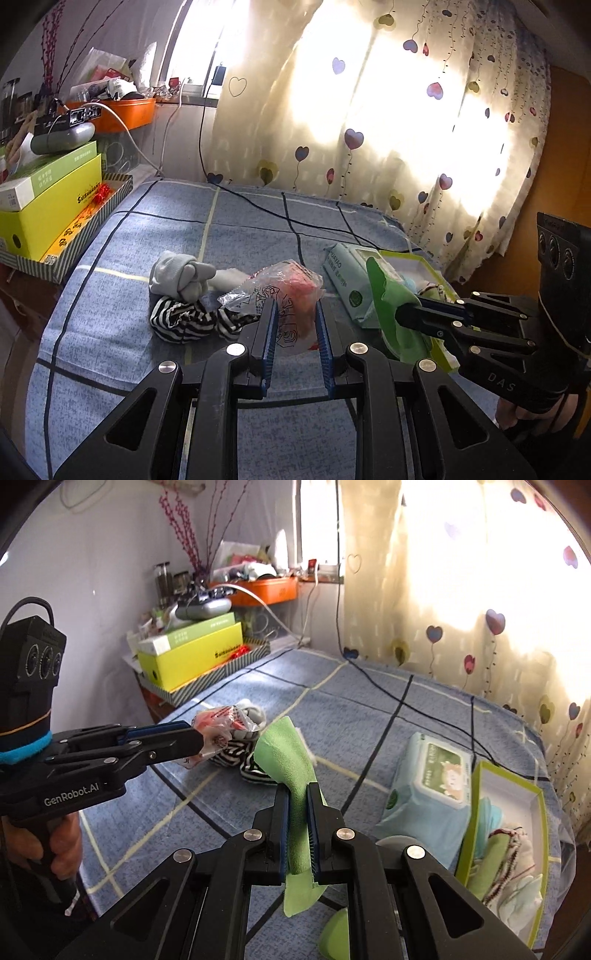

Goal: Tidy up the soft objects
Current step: 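Lift and carry the plastic bag and green cloth over the white tray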

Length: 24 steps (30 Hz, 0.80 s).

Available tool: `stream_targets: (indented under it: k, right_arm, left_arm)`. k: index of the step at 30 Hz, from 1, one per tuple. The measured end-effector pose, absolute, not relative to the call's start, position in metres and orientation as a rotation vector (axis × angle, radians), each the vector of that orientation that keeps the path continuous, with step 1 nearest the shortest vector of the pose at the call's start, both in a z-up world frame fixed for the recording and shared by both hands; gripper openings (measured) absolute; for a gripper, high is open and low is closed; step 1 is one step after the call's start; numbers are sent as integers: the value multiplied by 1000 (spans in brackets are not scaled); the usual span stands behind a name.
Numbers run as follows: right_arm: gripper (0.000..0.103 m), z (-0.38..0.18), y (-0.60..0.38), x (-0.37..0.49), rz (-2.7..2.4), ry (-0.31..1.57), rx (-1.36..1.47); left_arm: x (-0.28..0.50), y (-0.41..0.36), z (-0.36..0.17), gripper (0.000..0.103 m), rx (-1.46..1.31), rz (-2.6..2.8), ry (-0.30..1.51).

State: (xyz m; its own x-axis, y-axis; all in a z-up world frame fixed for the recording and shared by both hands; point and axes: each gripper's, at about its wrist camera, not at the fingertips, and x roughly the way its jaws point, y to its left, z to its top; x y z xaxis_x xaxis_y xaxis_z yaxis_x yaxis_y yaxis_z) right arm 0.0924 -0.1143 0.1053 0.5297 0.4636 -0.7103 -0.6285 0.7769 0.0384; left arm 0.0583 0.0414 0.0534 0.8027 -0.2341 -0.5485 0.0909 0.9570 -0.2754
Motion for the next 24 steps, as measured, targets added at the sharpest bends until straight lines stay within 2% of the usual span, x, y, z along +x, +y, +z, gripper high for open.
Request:
stream_targets:
  k: [24]
  right_arm:
    - [9,123,-205,86,537,702,-135]
  left_arm:
    - [76,-41,73,22,-144,-284,617]
